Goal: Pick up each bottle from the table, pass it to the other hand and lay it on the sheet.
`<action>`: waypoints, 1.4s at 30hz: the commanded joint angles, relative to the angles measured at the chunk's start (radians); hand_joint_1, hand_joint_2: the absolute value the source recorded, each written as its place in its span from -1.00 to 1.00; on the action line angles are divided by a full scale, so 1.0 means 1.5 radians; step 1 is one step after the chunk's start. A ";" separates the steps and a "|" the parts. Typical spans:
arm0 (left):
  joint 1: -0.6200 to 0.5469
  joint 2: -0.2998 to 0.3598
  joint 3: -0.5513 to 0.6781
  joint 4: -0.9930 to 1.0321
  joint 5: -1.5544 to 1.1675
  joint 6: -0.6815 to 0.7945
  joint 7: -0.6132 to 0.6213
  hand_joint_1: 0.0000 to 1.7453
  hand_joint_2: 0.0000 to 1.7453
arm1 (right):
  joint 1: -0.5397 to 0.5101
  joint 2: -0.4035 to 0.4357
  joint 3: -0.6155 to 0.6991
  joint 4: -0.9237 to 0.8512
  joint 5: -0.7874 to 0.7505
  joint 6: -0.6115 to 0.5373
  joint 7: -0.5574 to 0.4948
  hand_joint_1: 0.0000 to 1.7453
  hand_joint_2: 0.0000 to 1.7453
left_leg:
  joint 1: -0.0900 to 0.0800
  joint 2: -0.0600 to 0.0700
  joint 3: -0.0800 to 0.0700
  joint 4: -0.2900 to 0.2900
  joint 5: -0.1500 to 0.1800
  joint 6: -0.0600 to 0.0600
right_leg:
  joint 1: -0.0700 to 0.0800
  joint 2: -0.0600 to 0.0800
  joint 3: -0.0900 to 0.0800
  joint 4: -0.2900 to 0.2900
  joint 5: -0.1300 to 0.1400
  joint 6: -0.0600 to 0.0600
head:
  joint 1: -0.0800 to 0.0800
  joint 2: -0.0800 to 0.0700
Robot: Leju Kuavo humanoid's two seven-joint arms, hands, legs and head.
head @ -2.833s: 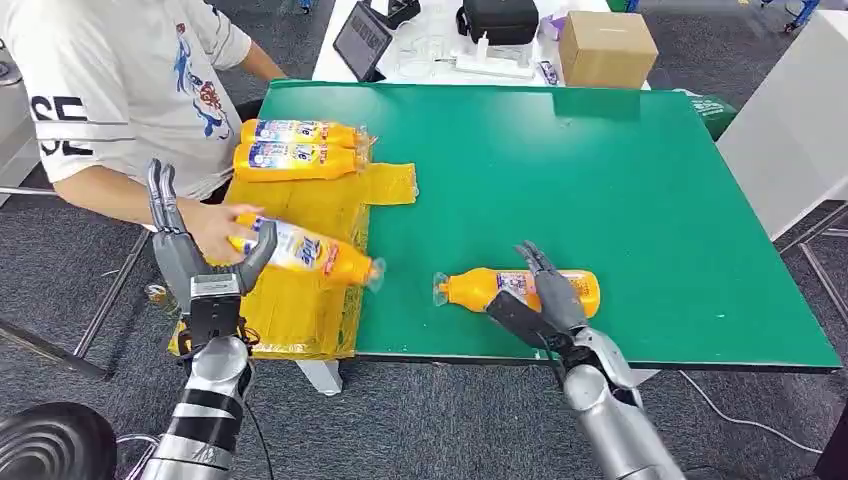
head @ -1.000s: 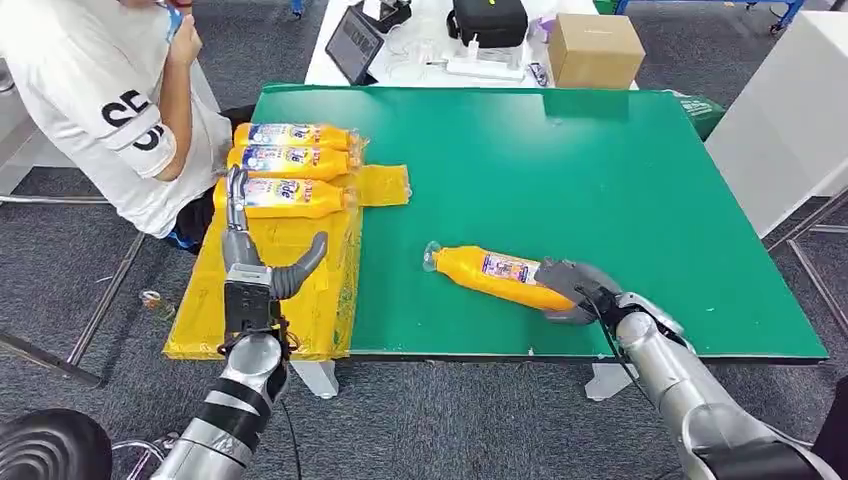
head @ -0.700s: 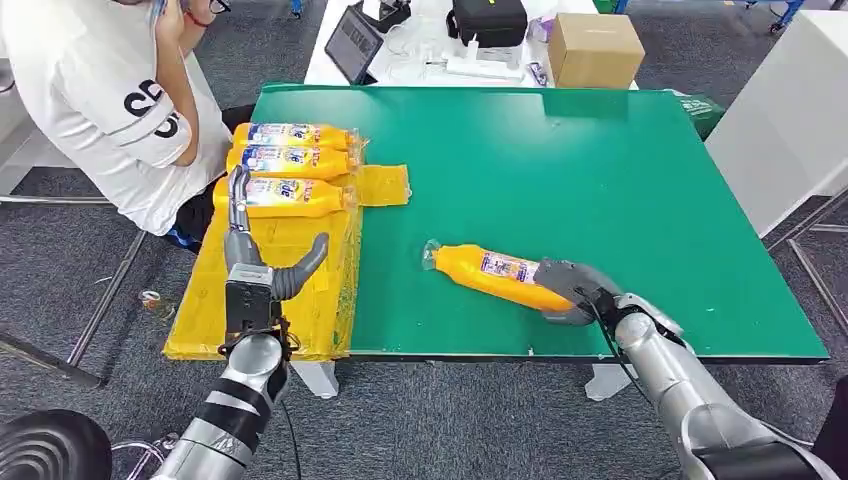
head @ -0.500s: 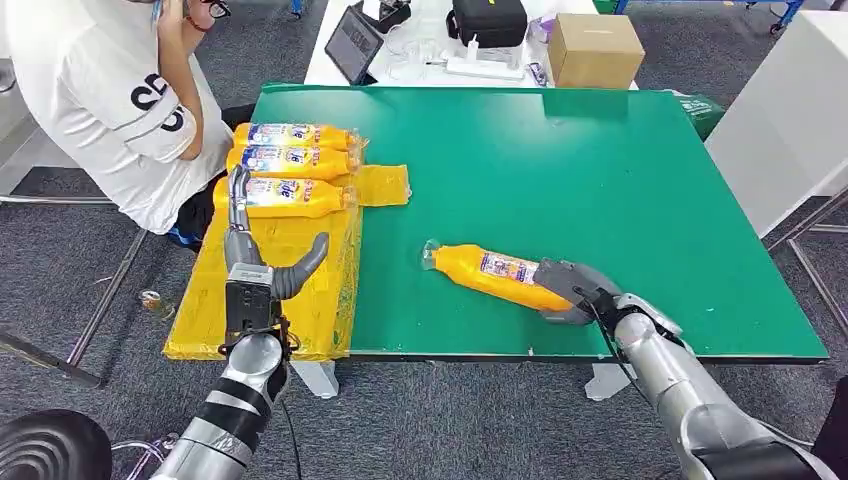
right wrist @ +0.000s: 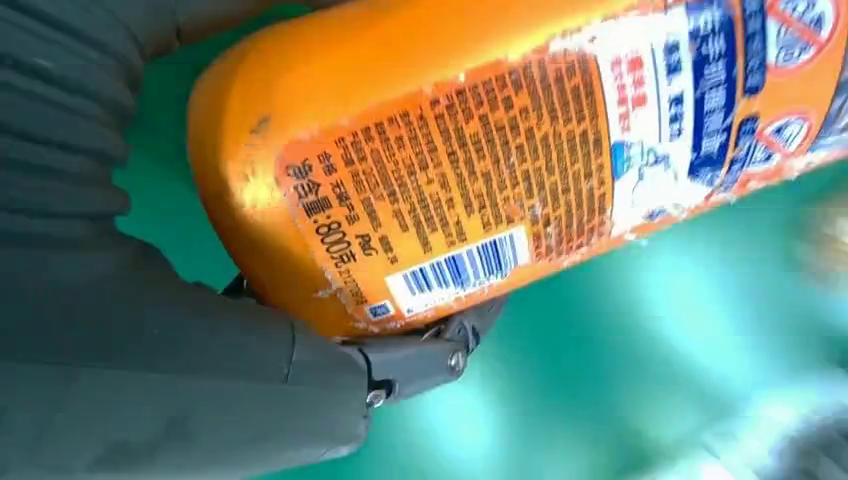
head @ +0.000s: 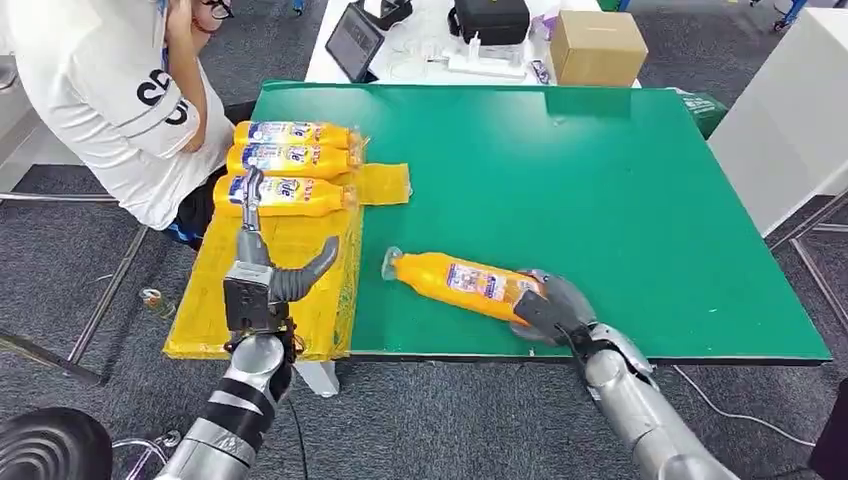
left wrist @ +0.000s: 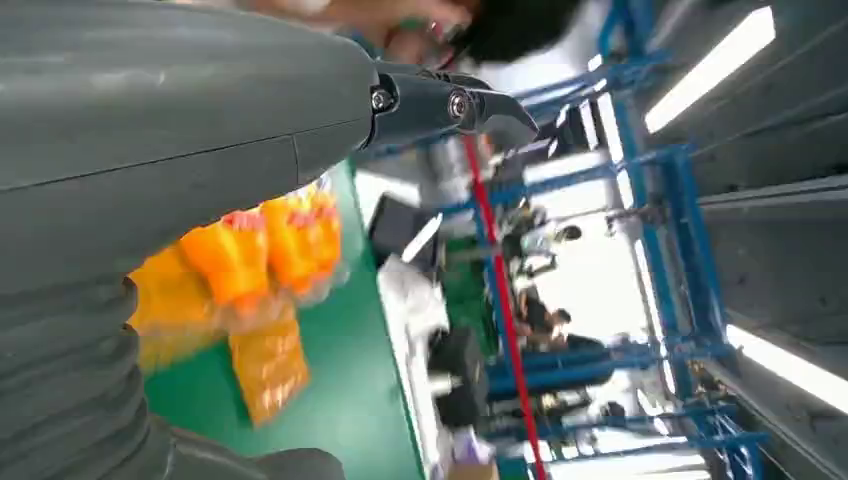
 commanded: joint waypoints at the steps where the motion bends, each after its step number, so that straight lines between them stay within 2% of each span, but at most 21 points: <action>1: -0.029 -0.025 0.051 0.140 0.207 -0.286 0.159 -1.00 1.00 | 0.165 0.180 -0.206 -0.412 -0.089 -0.203 -0.062 1.00 1.00 | 0.000 0.001 0.002 -0.001 -0.002 0.001 | 0.001 -0.001 0.002 0.000 -0.002 -0.003 | 0.000 0.000; 3: -0.029 -0.020 0.042 0.139 0.209 -0.291 0.159 -1.00 1.00 | 0.167 0.181 -0.211 -0.406 -0.107 -0.207 -0.074 1.00 1.00 | 0.000 -0.002 0.001 0.000 -0.001 0.001 | 0.001 -0.003 0.003 0.000 -0.003 -0.002 | 0.000 0.000; 9: -0.023 -0.016 0.030 0.126 0.234 -0.314 0.176 -1.00 1.00 | 0.159 0.185 -0.230 -0.368 -0.143 -0.201 -0.101 1.00 1.00 | 0.000 -0.001 -0.001 0.000 -0.001 0.001 | 0.000 -0.002 0.000 0.000 -0.002 0.000 | 0.000 0.000; 15: 0.009 -0.015 0.049 0.048 0.269 -0.298 0.167 -1.00 1.00 | 0.180 0.199 -0.266 -0.382 -0.173 -0.198 -0.106 1.00 1.00 | 0.000 -0.001 -0.002 0.000 -0.001 0.001 | 0.000 -0.002 -0.001 0.000 -0.002 0.000 | 0.000 0.000; 33: 0.021 -0.008 0.042 0.028 0.287 -0.317 0.177 -1.00 1.00 | 0.183 0.197 -0.261 -0.361 -0.170 -0.180 -0.108 1.00 1.00 | 0.000 0.000 0.000 -0.001 -0.001 0.001 | 0.001 -0.002 0.001 -0.001 -0.003 -0.001 | 0.000 0.000; 34: 0.028 -0.006 0.033 0.020 0.322 -0.373 0.194 -1.00 1.00 | 0.187 0.193 -0.244 -0.346 -0.167 -0.152 -0.106 1.00 1.00 | 0.000 0.000 -0.001 -0.001 -0.001 0.001 | 0.000 -0.002 0.000 -0.001 -0.002 0.000 | 0.000 0.000; 38: 0.041 -0.008 -0.002 0.026 0.384 -0.453 0.227 -1.00 1.00 | 0.187 0.210 -0.165 -0.249 -0.125 -0.097 -0.123 1.00 1.00 | 0.000 0.001 0.000 -0.001 -0.001 0.001 | 0.001 -0.001 0.001 -0.002 -0.002 0.000 | 0.000 0.000; 42: 0.024 -0.007 -0.042 0.064 0.419 -0.487 0.237 -1.00 1.00 | 0.175 0.217 -0.023 -0.161 -0.099 -0.135 -0.123 1.00 1.00 | 0.001 0.003 0.001 -0.002 -0.002 0.001 | 0.001 0.001 0.002 -0.002 -0.002 -0.001 | 0.000 0.000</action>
